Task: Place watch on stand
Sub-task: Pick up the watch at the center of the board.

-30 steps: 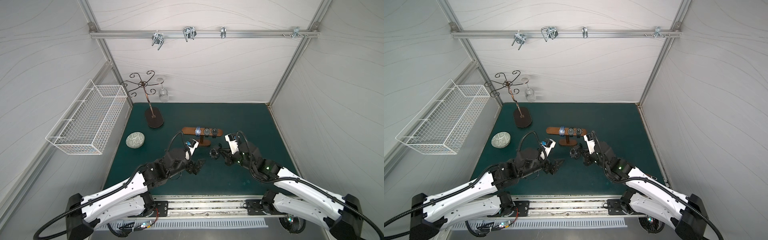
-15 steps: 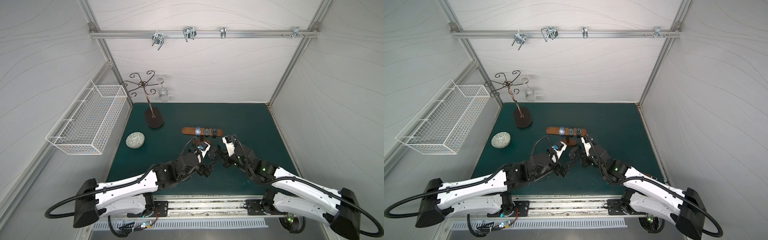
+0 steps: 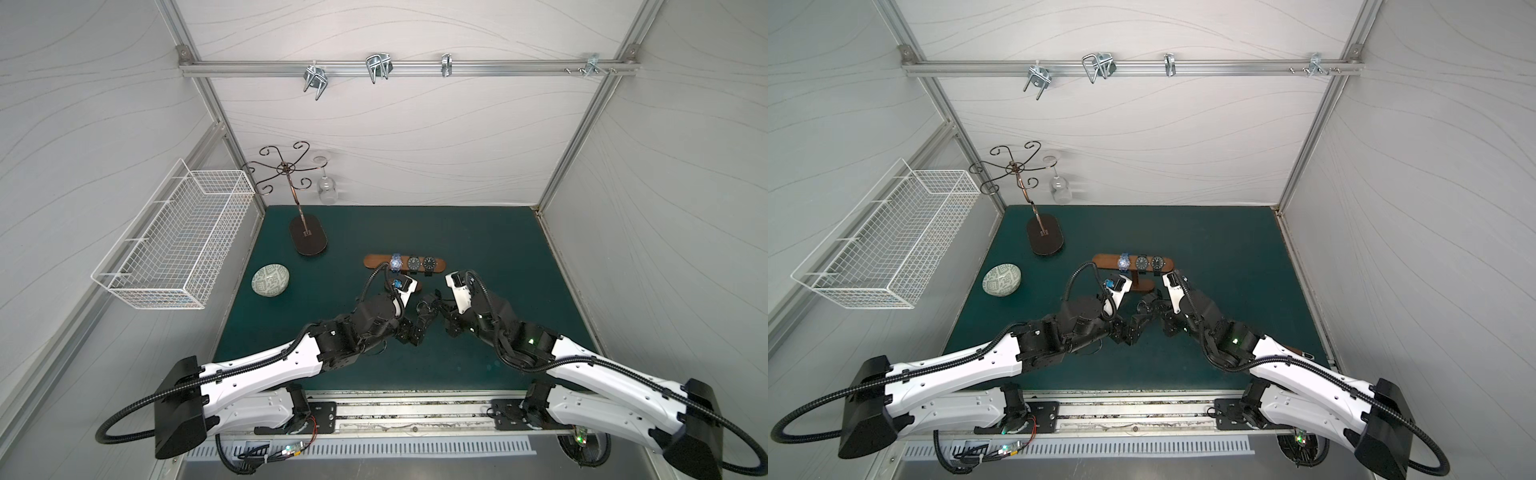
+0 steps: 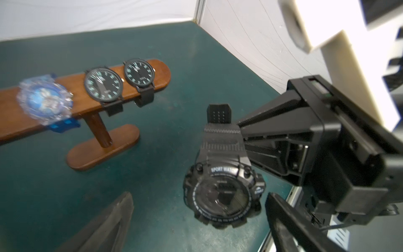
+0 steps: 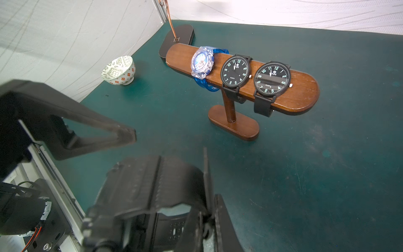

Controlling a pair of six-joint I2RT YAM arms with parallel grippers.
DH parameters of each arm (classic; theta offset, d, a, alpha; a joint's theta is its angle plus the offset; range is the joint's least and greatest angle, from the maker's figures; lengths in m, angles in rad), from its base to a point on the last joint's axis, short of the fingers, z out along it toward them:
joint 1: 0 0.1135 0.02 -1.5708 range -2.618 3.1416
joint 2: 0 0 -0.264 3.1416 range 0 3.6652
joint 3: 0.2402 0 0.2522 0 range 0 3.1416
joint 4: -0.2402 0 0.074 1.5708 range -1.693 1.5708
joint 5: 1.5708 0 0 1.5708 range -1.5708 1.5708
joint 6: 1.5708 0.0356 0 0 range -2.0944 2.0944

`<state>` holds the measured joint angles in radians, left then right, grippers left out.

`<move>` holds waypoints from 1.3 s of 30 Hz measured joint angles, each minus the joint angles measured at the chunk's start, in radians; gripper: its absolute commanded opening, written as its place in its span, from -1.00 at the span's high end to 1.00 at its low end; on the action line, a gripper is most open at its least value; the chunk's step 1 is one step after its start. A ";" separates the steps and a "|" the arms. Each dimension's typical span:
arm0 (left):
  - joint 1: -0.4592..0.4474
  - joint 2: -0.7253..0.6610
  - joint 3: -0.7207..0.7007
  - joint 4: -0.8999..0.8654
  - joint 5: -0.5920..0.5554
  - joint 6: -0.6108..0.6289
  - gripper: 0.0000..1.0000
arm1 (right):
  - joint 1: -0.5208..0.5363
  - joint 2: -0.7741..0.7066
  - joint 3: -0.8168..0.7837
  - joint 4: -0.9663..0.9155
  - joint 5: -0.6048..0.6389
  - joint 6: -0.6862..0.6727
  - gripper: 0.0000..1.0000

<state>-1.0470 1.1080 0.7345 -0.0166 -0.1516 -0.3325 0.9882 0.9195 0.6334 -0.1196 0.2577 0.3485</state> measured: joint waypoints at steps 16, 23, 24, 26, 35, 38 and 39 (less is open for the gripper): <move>0.006 0.068 0.027 0.019 0.033 -0.005 -0.90 | 0.001 0.000 0.000 0.002 -0.004 -0.002 1.00; 0.017 0.077 0.039 0.023 0.037 0.002 -0.87 | 0.001 0.000 0.000 0.003 -0.004 -0.005 1.00; 0.019 0.079 0.039 0.024 0.038 0.002 -0.86 | 0.001 -0.001 0.000 0.003 -0.004 -0.006 1.00; 0.024 0.086 0.039 0.024 0.045 0.002 -0.84 | 0.001 -0.001 0.000 0.005 -0.005 -0.006 1.00; 0.034 0.102 0.057 0.024 0.063 0.004 -0.79 | 0.001 -0.001 0.000 0.006 -0.008 -0.007 1.00; 0.035 0.102 0.057 0.022 0.064 0.003 -0.70 | 0.001 -0.001 0.000 0.006 -0.010 -0.007 1.00; 0.038 0.103 0.058 0.022 0.065 0.003 -0.67 | 0.001 -0.001 0.000 0.006 -0.011 -0.007 1.00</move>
<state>-1.0092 1.2106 0.7929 0.0055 -0.0864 -0.3294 0.9890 0.9188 0.6334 -0.1135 0.2466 0.3416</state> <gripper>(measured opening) 0.853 0.103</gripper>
